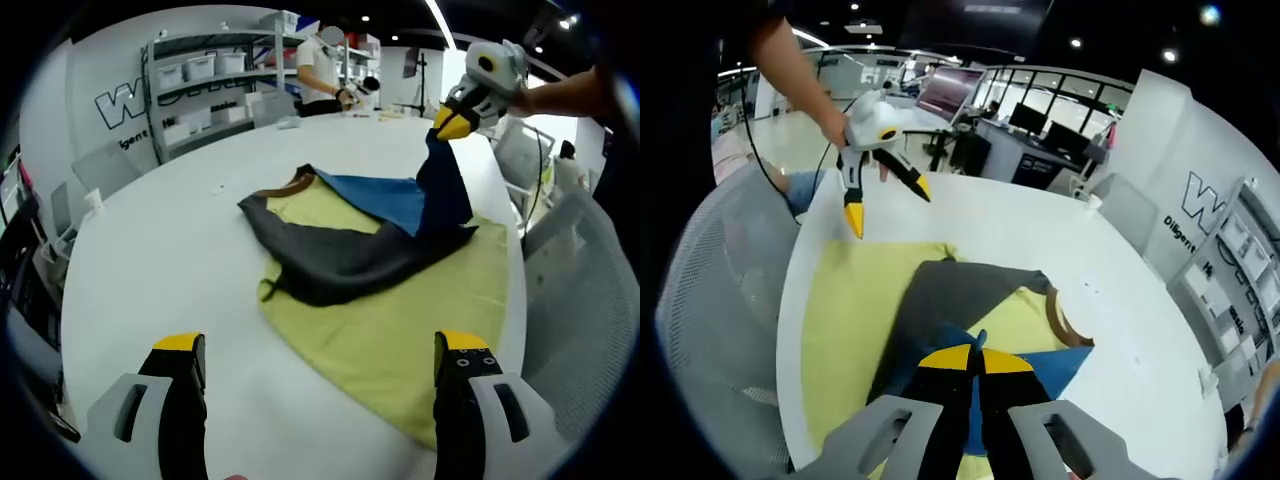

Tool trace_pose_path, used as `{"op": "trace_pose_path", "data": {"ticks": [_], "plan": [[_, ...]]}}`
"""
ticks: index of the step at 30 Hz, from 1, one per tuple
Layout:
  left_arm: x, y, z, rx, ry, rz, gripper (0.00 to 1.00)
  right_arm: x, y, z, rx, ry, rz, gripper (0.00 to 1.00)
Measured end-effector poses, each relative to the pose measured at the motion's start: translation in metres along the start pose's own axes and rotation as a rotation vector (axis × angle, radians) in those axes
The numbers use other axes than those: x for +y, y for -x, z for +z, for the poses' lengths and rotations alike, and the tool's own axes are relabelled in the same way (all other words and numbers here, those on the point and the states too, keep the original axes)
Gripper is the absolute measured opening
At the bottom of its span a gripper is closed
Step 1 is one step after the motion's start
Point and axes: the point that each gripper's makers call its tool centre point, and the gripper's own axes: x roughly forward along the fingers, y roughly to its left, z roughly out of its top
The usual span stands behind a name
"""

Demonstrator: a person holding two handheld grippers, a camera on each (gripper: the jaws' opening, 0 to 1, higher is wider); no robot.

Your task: Fold the garment on the visible template until the final outline fits inside the template.

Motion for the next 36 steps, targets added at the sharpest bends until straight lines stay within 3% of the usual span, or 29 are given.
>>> {"op": "trace_pose_path", "data": {"ticks": [20,36], "plan": [[-0.003,0.000,-0.005,0.013,0.002,-0.010,0.91,-0.100,0.050,-0.003,-0.022,-0.064,-0.211,0.00],[-0.001,0.003,-0.009,0.028,0.005,-0.003,0.91,-0.181,0.110,-0.019,-0.051,-0.154,-0.415,0.00]]}}
